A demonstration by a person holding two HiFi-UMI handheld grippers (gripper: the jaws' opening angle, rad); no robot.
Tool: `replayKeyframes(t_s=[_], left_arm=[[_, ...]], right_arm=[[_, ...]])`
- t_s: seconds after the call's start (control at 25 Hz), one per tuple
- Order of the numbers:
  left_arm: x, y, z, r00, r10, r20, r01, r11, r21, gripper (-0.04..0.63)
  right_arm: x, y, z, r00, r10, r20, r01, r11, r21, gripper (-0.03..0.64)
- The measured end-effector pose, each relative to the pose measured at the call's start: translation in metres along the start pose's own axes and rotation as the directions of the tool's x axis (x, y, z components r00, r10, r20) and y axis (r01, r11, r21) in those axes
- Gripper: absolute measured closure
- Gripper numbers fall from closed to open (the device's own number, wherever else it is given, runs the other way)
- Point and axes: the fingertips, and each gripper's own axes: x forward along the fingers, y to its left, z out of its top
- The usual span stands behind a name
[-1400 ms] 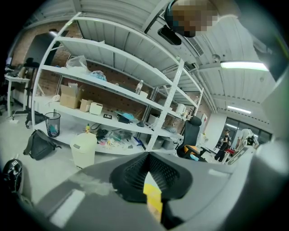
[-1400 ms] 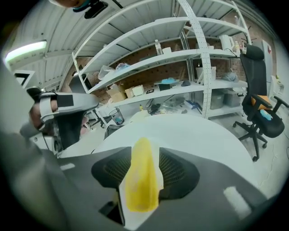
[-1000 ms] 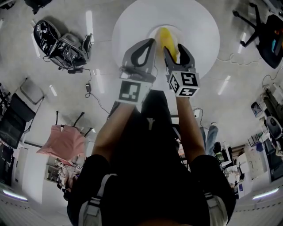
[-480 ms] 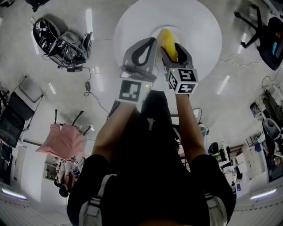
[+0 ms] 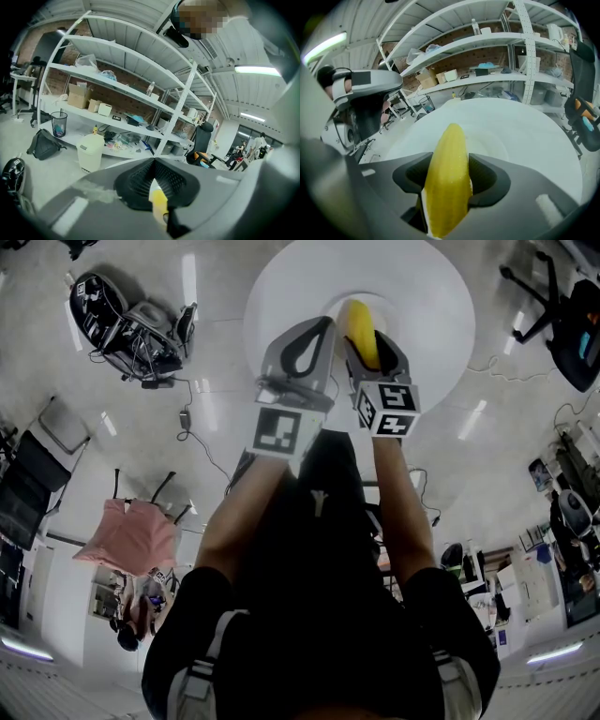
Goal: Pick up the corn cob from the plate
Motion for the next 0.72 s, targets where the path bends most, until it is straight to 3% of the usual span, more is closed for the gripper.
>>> replayKeyframes(t_s=[0.28,0.72], left_arm=[[-0.001,-0.003,-0.001,1.0,0.001,0.006,-0.001,1.0,0.006,0.595],[-0.006,-0.006,0.0,1.0,0.004,0.004,-0.004,1.0,0.009,0.595]], right_arm=[[0.0,-0.002,0.002,1.0,-0.025,0.016,0.025,1.0,-0.015,0.373],[-0.01,-0.014,0.006,0.997,-0.055,0.062,0.051,0.997,0.054,0.373]])
